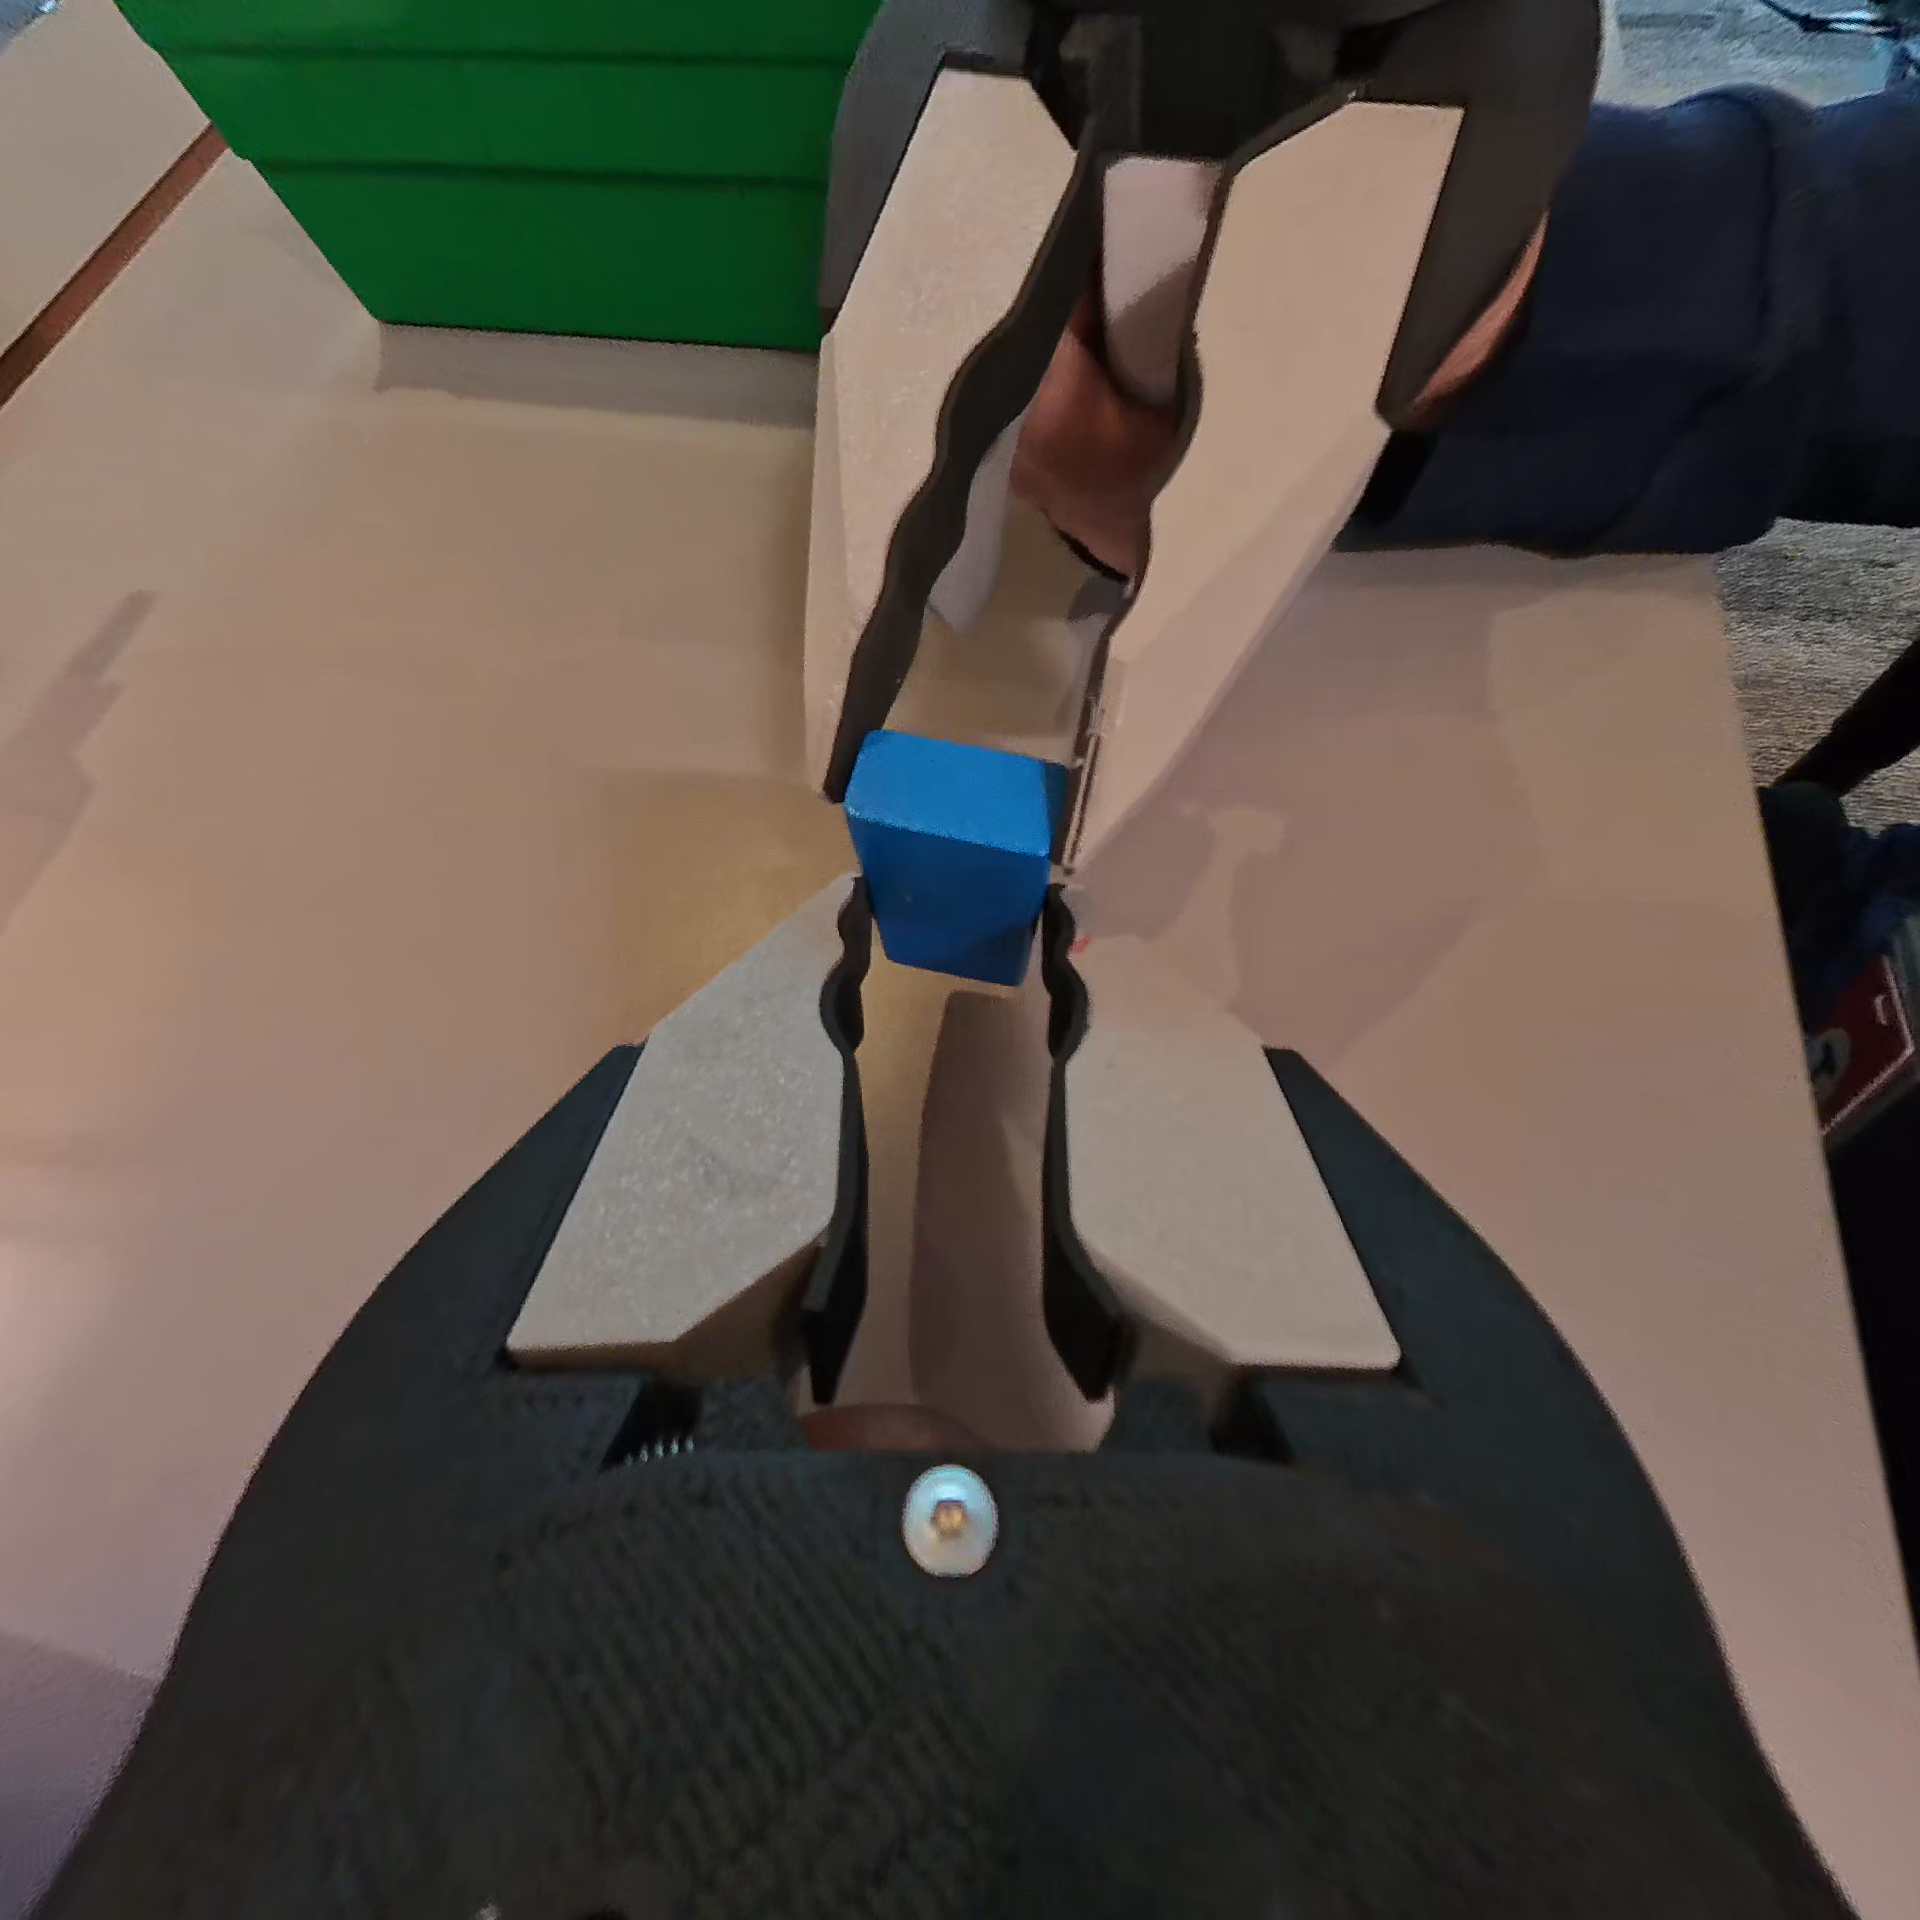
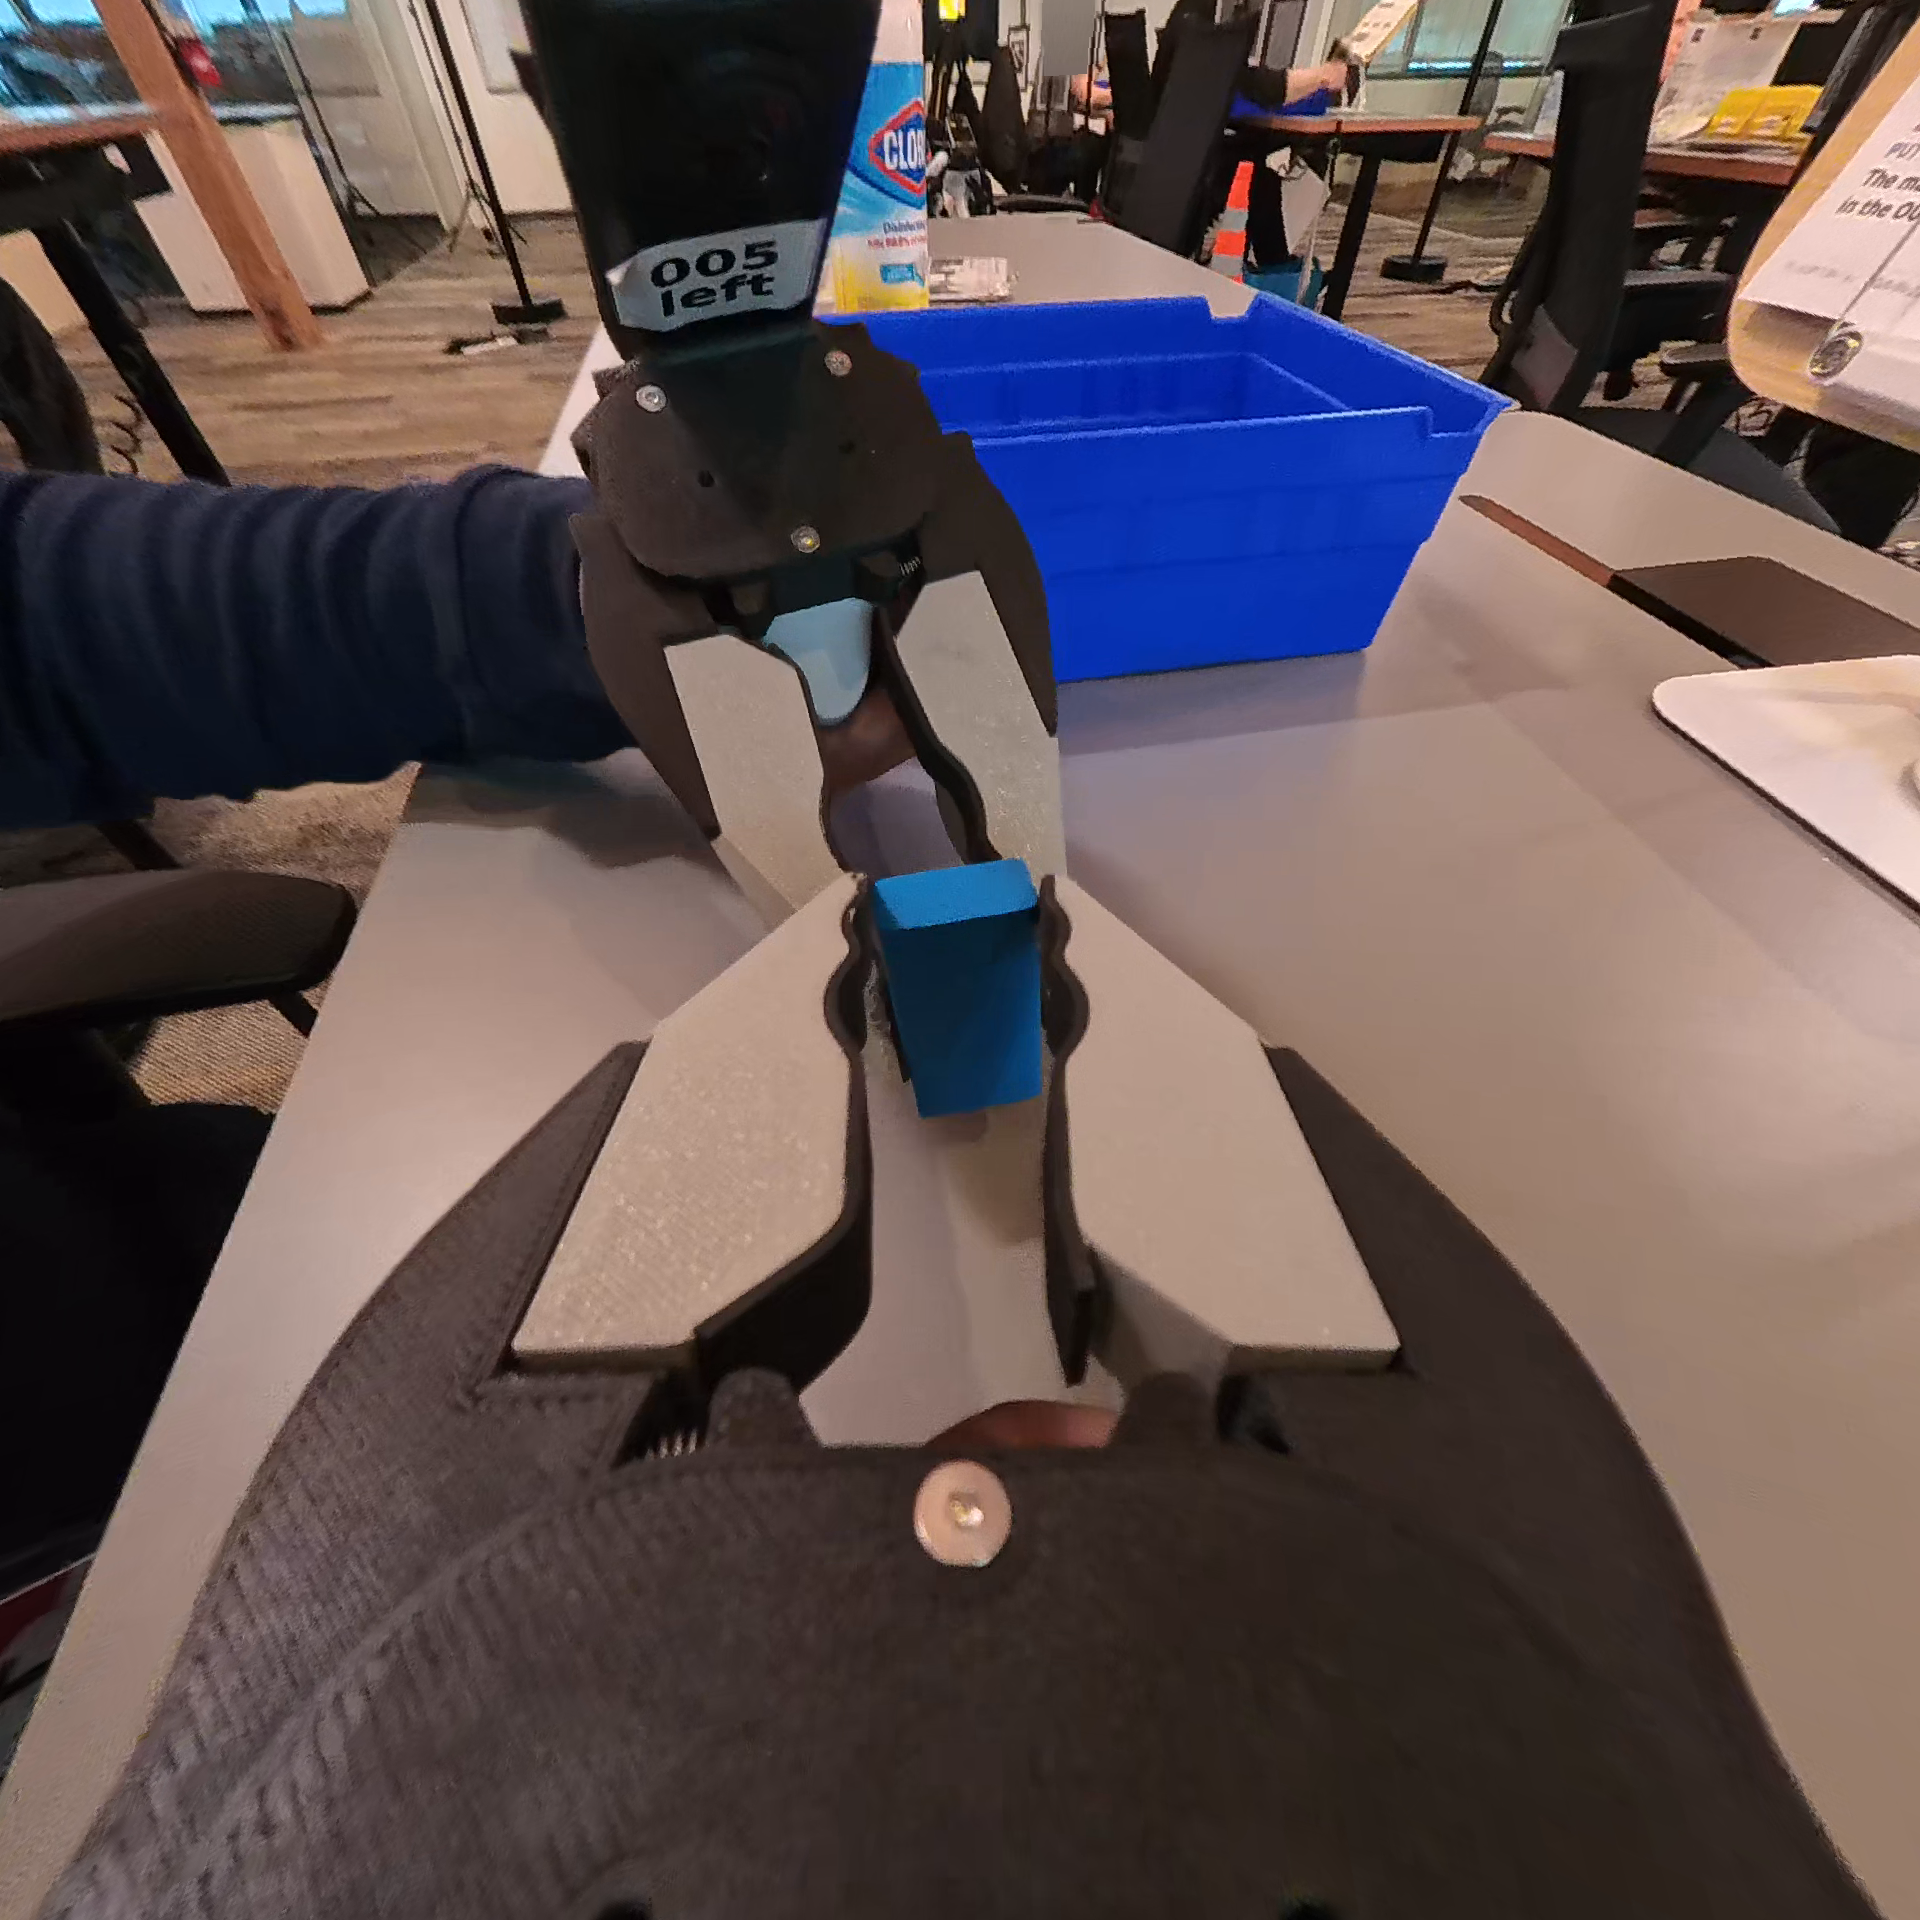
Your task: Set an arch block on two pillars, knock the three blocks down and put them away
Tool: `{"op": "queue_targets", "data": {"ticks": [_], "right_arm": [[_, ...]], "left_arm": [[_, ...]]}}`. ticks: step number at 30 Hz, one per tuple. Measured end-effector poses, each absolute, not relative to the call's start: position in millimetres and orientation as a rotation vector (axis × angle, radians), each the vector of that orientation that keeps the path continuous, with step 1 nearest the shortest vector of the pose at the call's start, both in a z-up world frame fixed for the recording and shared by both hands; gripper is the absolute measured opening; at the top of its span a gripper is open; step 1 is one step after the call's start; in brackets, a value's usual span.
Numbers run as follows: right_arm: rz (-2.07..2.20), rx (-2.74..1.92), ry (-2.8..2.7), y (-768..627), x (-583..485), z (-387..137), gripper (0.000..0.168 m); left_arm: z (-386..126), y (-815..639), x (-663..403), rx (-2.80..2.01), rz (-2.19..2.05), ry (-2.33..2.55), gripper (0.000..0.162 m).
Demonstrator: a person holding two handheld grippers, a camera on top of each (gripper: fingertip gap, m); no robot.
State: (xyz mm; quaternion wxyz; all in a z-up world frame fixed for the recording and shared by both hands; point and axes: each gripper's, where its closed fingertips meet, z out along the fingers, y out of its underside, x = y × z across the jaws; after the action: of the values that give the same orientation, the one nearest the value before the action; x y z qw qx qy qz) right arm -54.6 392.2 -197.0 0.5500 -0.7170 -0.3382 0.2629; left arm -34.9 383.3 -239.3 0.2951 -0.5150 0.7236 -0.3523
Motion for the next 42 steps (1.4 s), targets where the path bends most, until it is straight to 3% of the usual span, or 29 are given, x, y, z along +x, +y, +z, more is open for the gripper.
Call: {"op": "queue_targets", "data": {"ticks": [25, 31, 42], "right_arm": [[0.530, -1.737, -0.815, 399.2, -42.2, -209.2, 0.029], [0.503, -1.747, -0.743, 406.9, -26.1, -205.7, 0.029], [0.469, -1.788, -0.698, 426.6, 3.6, -214.4, 0.029]], "left_arm": [[-251.2, 391.5, -23.5, -1.429, -0.924, 1.842, 0.030], [-258.4, 401.6, -25.8, -1.499, -0.895, 1.822, 0.044], [-266.1, 417.5, -29.2, -1.597, -0.844, 1.778, 0.043]]}}
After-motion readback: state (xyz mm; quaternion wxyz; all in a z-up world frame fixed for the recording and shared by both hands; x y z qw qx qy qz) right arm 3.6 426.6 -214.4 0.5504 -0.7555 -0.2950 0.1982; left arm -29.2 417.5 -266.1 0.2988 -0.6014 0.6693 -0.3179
